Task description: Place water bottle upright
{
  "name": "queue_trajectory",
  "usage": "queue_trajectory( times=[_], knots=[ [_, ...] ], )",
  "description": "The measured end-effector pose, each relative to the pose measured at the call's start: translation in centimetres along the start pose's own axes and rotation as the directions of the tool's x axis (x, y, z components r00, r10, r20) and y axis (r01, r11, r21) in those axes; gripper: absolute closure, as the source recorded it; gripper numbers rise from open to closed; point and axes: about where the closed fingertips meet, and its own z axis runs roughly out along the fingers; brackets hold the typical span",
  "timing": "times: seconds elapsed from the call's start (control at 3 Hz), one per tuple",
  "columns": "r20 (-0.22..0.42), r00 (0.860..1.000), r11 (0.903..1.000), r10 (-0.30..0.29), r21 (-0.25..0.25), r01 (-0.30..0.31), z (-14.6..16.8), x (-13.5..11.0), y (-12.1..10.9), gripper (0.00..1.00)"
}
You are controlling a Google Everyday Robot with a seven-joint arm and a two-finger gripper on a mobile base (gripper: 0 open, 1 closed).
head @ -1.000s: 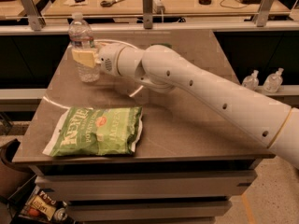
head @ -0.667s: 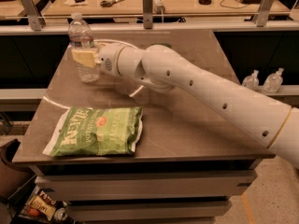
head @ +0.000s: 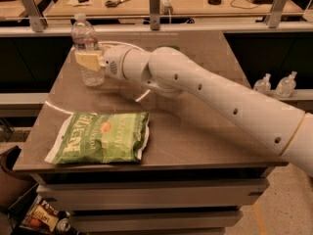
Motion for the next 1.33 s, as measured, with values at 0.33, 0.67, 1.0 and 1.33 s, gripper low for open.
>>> queue_trajectory(
  times=[0.33, 0.67, 1.0, 1.33],
  knots=[
    [0.0, 1.0, 1.0, 0.0, 0.0, 0.0, 0.0, -0.01, 0.01, 0.36],
    [0.0, 1.0, 1.0, 0.0, 0.0, 0.0, 0.01, -0.02, 0.02, 0.13],
    [0.0, 1.0, 1.0, 0.0, -0.004, 0.0, 0.15, -0.02, 0.21, 0.0],
    [0.0, 1.0, 1.0, 0.0, -0.004, 0.0, 0.16, -0.02, 0.22, 0.0]
  ],
)
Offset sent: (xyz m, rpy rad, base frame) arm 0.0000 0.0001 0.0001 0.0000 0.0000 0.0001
